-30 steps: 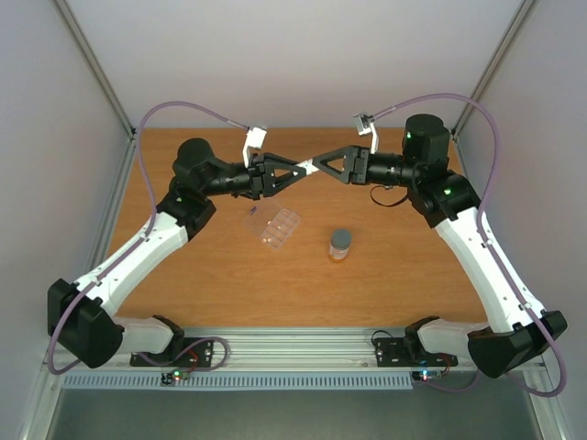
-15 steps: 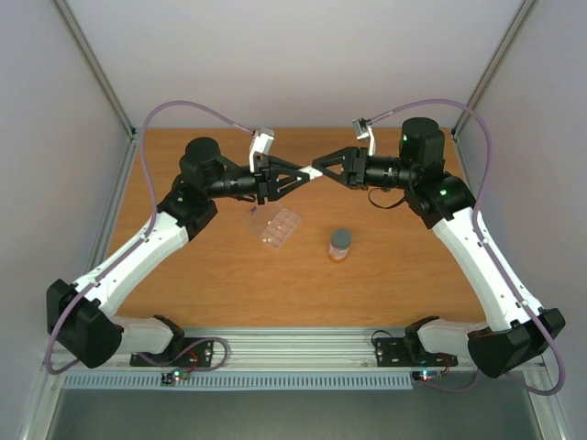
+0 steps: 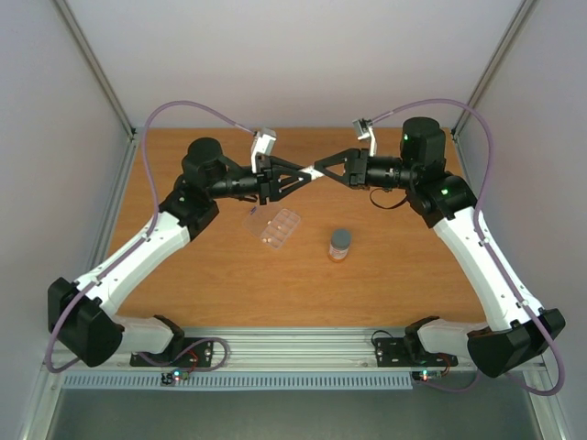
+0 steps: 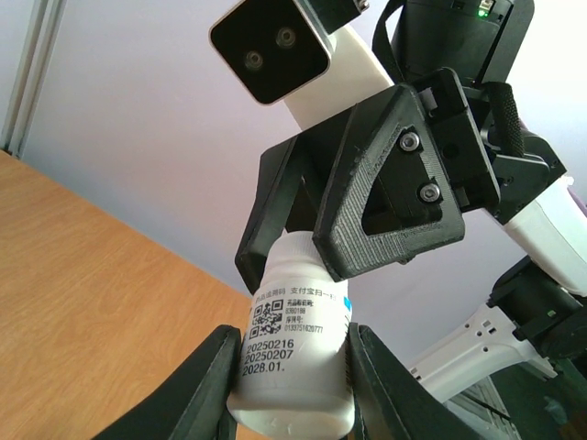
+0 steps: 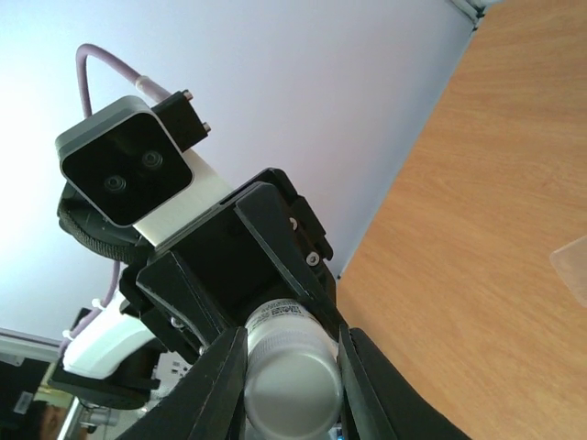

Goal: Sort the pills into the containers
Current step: Unscrew the lid of the pill bottle.

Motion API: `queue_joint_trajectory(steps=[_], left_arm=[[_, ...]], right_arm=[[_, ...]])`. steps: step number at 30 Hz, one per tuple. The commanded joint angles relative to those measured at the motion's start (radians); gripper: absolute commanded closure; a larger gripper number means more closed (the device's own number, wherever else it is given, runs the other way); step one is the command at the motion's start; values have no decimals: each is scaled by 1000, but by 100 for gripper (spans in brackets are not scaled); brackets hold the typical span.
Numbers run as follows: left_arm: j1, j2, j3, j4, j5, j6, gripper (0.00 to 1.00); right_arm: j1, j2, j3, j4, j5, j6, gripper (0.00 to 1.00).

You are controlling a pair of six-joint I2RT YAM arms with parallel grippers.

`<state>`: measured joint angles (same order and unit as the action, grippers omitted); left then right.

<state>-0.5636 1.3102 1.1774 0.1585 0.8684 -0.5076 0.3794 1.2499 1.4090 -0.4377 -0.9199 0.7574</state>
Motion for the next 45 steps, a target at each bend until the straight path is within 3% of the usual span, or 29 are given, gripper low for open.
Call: queue_joint_trajectory(steps=[1, 5, 9, 19, 21, 29, 33, 38, 45], left_arm=[[0, 20, 21, 97, 19, -78, 100], [15, 54, -4, 280, 103, -298, 100], [20, 82, 7, 346, 164, -443, 100], [22, 88, 3, 454, 187, -601, 100], [22, 88, -2, 469, 186, -609, 100], [21, 89, -16, 504, 179, -609, 100], [21, 82, -19, 469, 170, -581, 100], [21, 69, -20, 422, 152, -525, 100], [21, 37, 21, 261, 101, -367, 100]], right_arm=[[0, -6, 52, -52, -26, -167, 96], [-1, -51, 35, 12, -67, -359, 96], [-1, -91, 14, 59, -63, -501, 97], [-2, -85, 16, 100, -97, -541, 93], [-1, -83, 20, 105, -105, -533, 91], [-2, -86, 24, 133, -105, -466, 57], [-3, -86, 29, 156, -103, -405, 48], [-4, -78, 46, 125, -55, -332, 39], [-12, -61, 40, 98, 5, -161, 39]])
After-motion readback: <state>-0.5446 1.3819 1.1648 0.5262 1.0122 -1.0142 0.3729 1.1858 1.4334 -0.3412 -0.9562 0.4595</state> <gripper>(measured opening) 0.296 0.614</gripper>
